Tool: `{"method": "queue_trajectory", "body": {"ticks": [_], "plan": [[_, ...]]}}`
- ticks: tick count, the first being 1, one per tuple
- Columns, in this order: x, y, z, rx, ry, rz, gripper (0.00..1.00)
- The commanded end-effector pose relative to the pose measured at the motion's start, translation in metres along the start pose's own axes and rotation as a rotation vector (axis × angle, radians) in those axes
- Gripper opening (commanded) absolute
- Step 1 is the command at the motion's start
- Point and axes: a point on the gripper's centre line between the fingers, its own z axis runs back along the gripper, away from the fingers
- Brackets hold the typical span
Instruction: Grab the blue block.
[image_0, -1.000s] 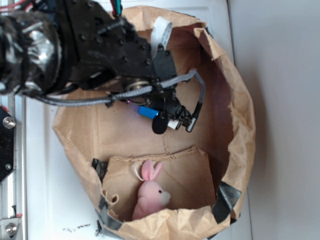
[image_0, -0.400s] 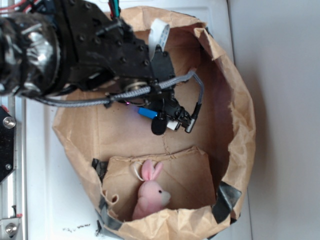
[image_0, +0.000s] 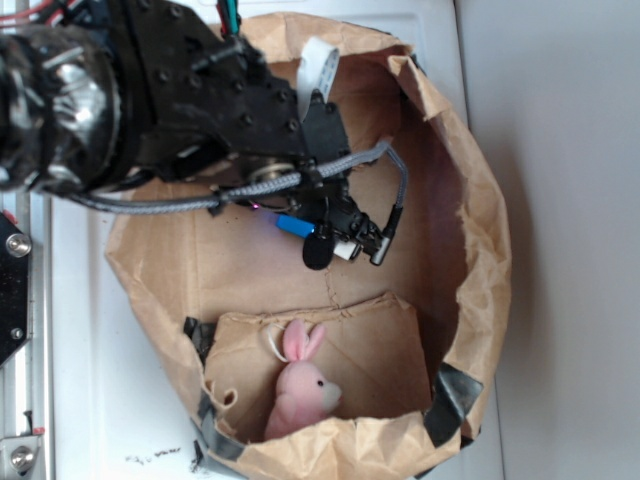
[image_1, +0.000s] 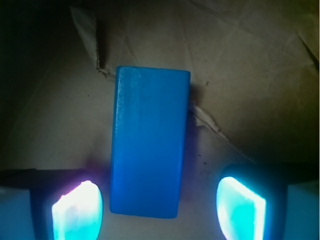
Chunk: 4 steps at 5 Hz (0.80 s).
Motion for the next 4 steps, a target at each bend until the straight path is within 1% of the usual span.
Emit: {"method": "queue_trajectory", "body": {"ticks": [1, 2, 3, 4], "plan": [[0.0180, -0.0082, -0.0010, -0.064, -0.087, -0.005, 1.00], [0.0233, -0.0064, -0.0109, -0.047, -0.104, -0.005, 1.00], [0.0219, -0.0052, -0.0107, -0.042, -0.110, -0.023, 1.00], [0.0201, -0.0031, -0.0098, -0.042, -0.102, -0.032, 0.77]]}}
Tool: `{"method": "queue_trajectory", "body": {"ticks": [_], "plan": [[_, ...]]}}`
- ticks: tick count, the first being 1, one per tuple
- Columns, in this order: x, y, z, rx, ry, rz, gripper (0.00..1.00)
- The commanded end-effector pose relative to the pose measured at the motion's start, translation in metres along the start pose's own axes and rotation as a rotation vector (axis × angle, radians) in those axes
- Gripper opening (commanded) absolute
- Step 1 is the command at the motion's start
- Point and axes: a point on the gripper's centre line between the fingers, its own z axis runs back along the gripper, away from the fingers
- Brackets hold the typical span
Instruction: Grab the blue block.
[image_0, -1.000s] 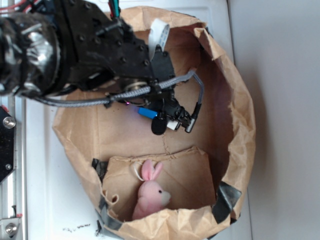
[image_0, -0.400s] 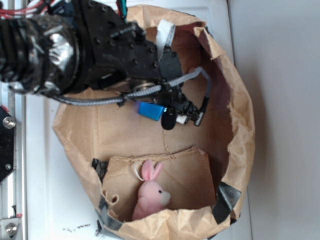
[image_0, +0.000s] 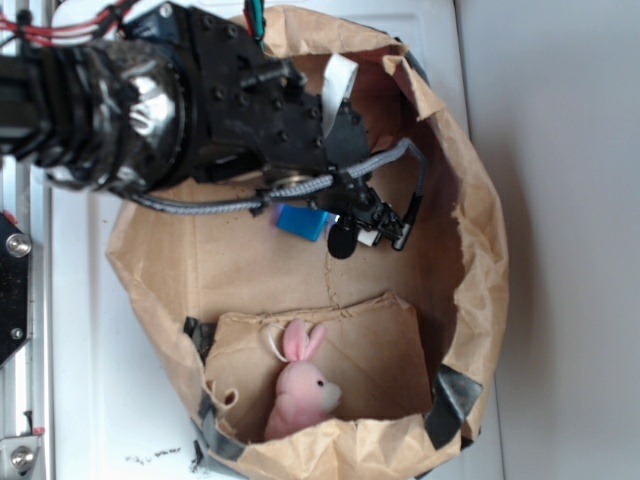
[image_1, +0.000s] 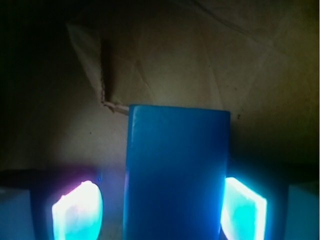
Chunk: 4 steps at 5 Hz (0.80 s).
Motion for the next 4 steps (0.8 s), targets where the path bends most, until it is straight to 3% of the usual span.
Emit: {"method": "queue_trajectory", "body": {"ticks": [1, 3, 4], "plan": [[0.000, 0.000, 0.013, -0.040, -0.024, -0.033, 0.00], [-0.002, 0.008, 0.044, -0.045, 0.002, -0.092, 0.00], [-0.002, 0.002, 0.073, -0.092, 0.007, -0.245, 0.00]]}}
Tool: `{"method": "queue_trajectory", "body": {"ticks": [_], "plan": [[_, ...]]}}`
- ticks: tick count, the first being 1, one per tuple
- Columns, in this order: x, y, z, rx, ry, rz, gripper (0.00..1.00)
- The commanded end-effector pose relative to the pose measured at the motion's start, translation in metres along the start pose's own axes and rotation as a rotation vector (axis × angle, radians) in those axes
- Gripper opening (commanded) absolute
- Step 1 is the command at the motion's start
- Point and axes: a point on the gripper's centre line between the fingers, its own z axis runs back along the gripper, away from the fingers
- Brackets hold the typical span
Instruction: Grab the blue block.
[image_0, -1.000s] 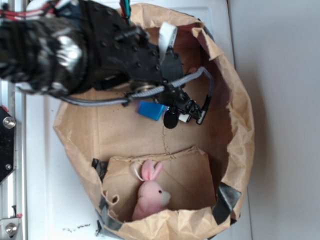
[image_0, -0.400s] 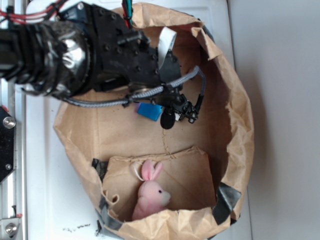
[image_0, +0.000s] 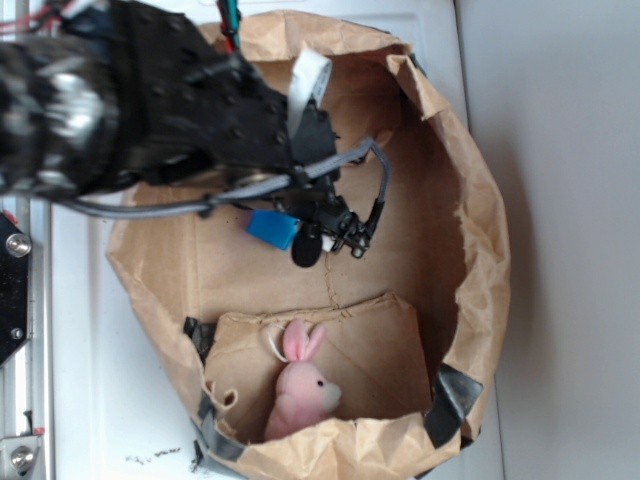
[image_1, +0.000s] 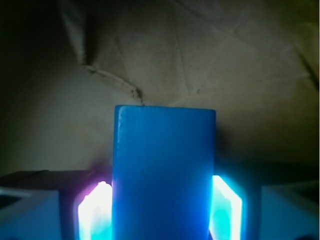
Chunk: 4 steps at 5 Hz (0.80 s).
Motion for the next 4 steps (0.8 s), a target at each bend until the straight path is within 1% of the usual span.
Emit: {"method": "queue_trajectory", "body": {"ticks": [1, 2, 3, 4], "plan": [[0.000, -0.012, 0.066, -0.063, -0.080, -0.345, 0.00], [-0.009, -0.028, 0.094, -0.025, -0.047, -0.456, 0.00], [0.001, -0.050, 0.117, -0.021, 0.015, -0.562, 0.00], [0.008, -0.058, 0.139, -0.084, 0.089, -0.629, 0.00]]}}
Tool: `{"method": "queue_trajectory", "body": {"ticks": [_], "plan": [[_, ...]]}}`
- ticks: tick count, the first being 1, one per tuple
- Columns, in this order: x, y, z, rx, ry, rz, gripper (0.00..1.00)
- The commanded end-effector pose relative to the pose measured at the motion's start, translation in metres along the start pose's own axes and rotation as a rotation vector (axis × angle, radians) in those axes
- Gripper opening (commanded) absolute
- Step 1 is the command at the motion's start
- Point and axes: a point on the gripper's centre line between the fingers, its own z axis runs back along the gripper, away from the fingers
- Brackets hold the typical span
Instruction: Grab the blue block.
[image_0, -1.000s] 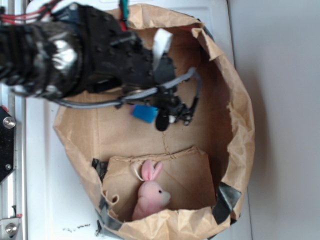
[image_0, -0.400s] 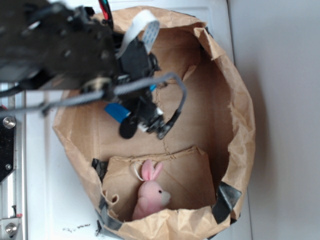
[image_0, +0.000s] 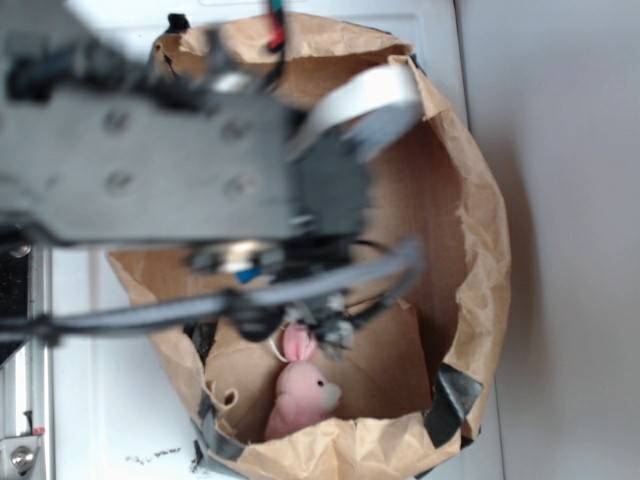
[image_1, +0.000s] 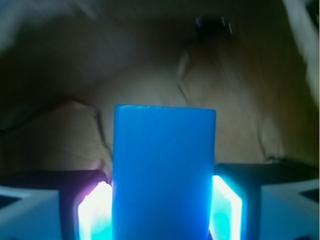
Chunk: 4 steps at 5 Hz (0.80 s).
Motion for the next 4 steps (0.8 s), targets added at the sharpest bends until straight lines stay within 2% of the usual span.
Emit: {"method": "queue_trajectory", "body": {"ticks": [1, 4], "plan": [[0.016, -0.002, 0.039, -0.113, 0.065, -0.132, 0.00], [-0.001, -0.006, 0.038, -0.075, -0.030, -0.093, 0.00]]}}
